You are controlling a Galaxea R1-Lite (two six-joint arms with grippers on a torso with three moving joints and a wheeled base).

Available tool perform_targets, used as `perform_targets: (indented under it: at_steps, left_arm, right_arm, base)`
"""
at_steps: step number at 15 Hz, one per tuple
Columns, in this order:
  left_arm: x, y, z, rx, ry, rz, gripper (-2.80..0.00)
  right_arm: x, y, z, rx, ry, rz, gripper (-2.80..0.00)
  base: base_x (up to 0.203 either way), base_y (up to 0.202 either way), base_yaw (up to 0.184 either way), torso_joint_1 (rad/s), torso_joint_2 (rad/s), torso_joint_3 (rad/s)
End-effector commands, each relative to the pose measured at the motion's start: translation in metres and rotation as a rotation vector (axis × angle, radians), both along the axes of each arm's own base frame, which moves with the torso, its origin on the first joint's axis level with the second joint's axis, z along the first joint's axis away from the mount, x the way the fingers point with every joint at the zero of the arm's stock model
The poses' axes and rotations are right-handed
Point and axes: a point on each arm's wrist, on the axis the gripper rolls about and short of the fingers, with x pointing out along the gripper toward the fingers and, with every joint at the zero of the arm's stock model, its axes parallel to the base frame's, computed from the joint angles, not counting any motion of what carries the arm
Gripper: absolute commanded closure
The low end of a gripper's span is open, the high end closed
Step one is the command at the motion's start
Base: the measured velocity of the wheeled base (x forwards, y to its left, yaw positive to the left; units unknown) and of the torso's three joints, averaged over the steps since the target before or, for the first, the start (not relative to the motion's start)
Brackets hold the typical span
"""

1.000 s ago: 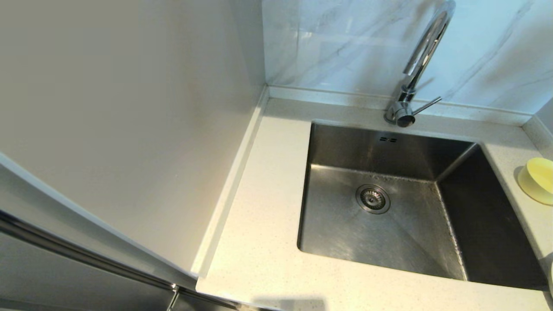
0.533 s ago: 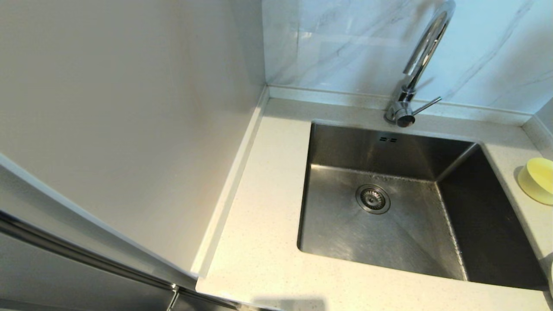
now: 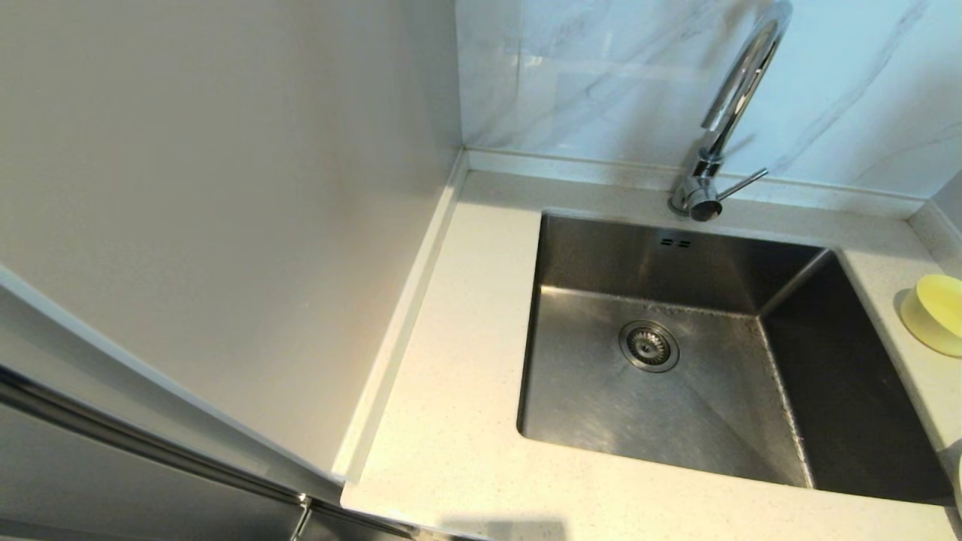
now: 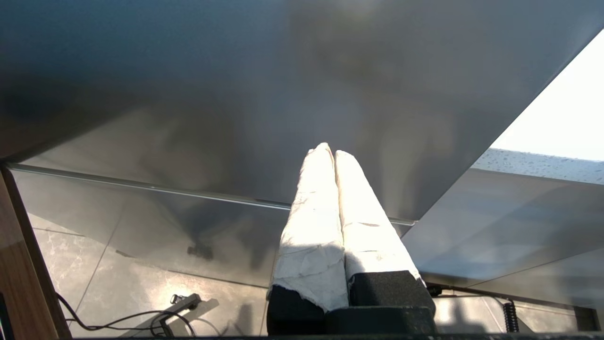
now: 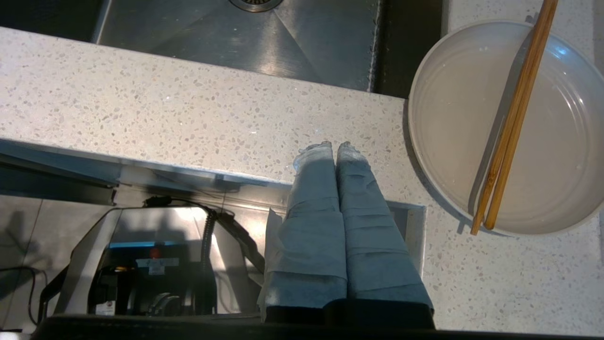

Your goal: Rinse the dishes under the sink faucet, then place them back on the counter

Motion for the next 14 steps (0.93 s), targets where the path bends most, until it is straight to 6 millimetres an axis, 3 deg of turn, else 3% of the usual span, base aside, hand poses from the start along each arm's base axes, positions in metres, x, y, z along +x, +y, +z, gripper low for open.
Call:
perform_targets:
  at_steps: [1, 5, 14]
  left_arm:
    - [0.0, 0.0, 0.0, 0.0, 0.0, 0.001, 0.0]
    - [0.0, 0.0, 0.0, 0.0, 0.0, -0.001, 0.0]
    - [0.0, 0.0, 0.0, 0.0, 0.0, 0.001, 0.0]
  right_arm:
    - [-0.006, 0.0, -0.012, -0.001, -0.028, 0.002, 0.0]
    - [-0.008, 0.0, -0.046, -0.039, -0.027, 0.01, 0.0]
    - [0.001, -0.001, -0.05, 0.038, -0.103, -0.032, 0.0]
  base:
    - [0.0, 0.0, 0.0, 0.0, 0.0, 0.0]
    - [0.0, 0.0, 0.0, 0.0, 0.0, 0.0]
    - [0.0, 0.0, 0.0, 0.0, 0.0, 0.0]
